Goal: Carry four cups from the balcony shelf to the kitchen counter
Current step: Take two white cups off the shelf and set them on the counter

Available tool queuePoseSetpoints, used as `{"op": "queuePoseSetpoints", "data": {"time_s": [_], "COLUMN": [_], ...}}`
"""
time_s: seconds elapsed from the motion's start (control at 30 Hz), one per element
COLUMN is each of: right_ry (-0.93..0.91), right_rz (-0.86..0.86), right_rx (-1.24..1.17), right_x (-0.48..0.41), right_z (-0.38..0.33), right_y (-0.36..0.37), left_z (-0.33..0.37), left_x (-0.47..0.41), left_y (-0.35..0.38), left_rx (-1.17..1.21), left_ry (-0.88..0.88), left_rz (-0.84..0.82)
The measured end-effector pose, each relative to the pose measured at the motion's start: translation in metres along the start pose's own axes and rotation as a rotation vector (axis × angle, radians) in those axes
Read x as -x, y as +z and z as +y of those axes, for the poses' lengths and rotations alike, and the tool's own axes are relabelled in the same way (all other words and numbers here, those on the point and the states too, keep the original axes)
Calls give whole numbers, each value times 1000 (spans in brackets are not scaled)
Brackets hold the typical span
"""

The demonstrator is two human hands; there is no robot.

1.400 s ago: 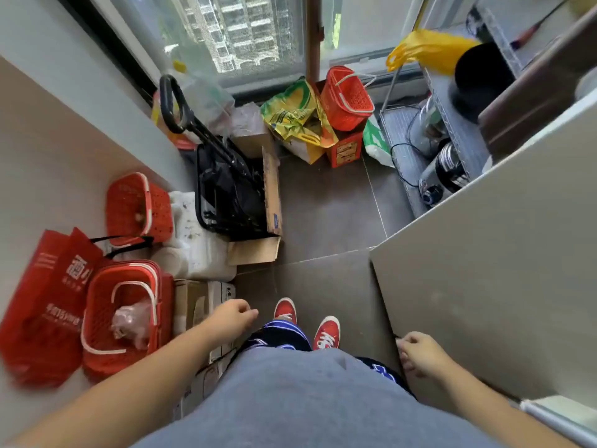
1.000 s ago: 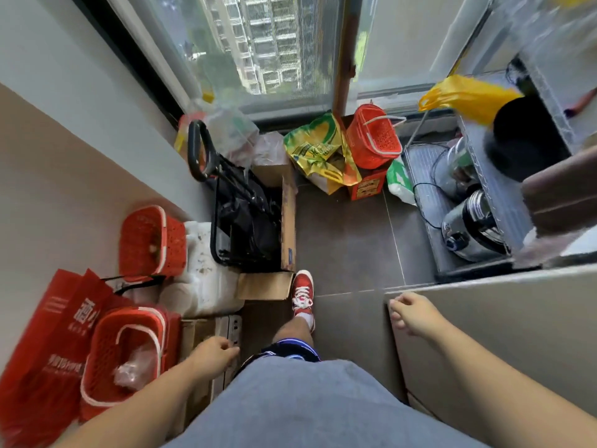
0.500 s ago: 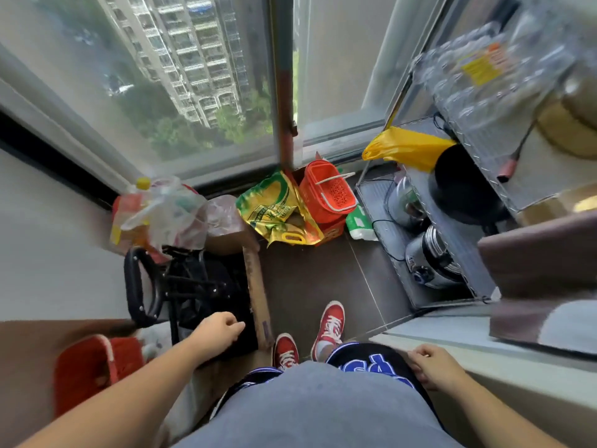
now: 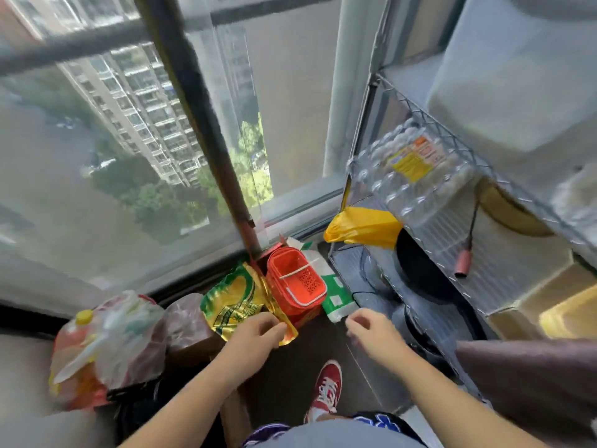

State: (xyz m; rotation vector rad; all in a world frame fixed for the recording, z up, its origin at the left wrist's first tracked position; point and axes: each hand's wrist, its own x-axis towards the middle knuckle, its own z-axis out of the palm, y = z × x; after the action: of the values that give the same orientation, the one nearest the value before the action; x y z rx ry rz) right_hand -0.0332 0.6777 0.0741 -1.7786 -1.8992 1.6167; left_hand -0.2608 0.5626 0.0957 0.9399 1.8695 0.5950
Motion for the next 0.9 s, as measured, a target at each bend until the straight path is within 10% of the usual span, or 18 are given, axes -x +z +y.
{"op": "queuePoseSetpoints", "data": {"time_s": [0.5, 0.9], "right_ry": [-595, -939], "right_rz": [434, 981], "right_rx": [-201, 92], "right_x": [5, 98], "right_z": [-188, -331], "right_y": [-172, -307], "left_z": [282, 492], "left_x": [-59, -44], "left_y": [-56, -119], "left_rx": [57, 150], "left_ry": [768, 1474], "left_rz": [104, 50]}}
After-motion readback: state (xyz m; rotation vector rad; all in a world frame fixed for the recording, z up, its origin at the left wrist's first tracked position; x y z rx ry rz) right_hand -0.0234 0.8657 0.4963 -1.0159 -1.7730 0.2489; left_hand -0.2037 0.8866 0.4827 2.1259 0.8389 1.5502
